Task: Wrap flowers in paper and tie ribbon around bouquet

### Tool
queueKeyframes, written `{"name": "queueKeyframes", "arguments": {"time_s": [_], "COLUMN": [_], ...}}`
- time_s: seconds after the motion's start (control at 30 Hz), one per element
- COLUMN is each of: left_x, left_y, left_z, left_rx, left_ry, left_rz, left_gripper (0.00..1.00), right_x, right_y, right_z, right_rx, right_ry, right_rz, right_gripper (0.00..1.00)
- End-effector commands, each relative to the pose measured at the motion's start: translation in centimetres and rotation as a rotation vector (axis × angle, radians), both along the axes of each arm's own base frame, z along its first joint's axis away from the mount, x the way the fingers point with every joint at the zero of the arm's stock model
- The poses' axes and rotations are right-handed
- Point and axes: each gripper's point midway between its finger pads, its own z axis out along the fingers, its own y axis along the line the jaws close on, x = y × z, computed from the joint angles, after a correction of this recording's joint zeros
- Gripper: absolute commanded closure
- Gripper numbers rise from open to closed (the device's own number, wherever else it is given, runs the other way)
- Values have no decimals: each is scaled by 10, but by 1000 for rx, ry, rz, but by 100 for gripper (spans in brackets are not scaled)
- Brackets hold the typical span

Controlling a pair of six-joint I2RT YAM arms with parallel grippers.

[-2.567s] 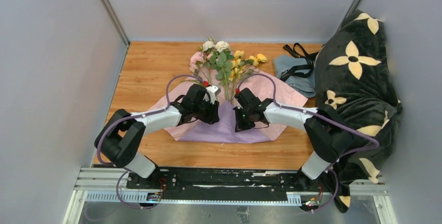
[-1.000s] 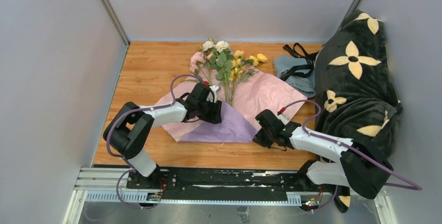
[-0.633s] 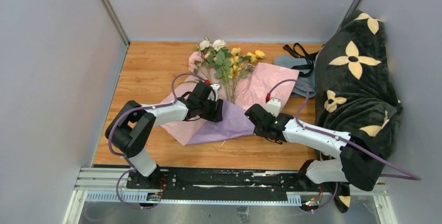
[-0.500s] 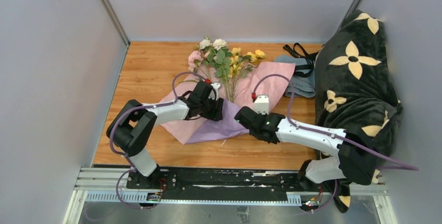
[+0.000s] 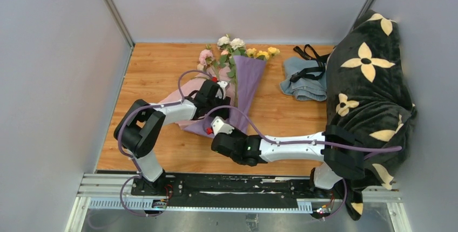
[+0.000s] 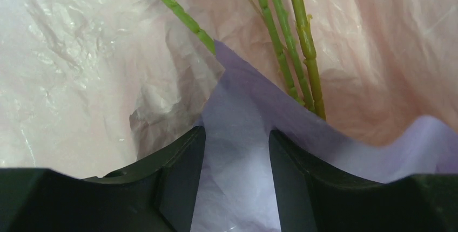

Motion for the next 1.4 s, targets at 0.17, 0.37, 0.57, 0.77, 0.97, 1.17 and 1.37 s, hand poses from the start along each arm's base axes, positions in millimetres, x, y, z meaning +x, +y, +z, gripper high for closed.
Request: {"name": "queueKeyframes", "arguments": {"time_s": [0.17, 0.37, 0.57, 0.77, 0.97, 1.17, 1.37], "left_x": [-9, 23, 25, 8, 14, 28, 20], "left_y": [38, 66, 81, 44, 24, 23, 1], "left_z": [-14, 48, 120, 179, 143, 113, 106], "left_rx": [-12, -155, -305, -515, -435, -403, -463], "left_ry": [174, 115, -12, -170, -51, 32, 113], "left_rz": [20, 7, -103, -226, -199, -140, -176], "left_gripper": [41, 32, 5, 0, 0, 0, 0], "right_x": [-2, -1, 0, 2, 2, 1, 1], "right_y": [50, 54, 59, 63, 60, 56, 54], "right_z": [-24, -45, -48, -51, -50, -48, -48], "right_rx": [-86, -127, -166, -203, -215, -221, -237], "right_ry": [-11, 32, 36, 33, 30, 24, 24], "right_rz": [392, 416, 448, 474, 480, 483, 497], "right_gripper": [100, 100, 100, 100, 100, 100, 100]}}
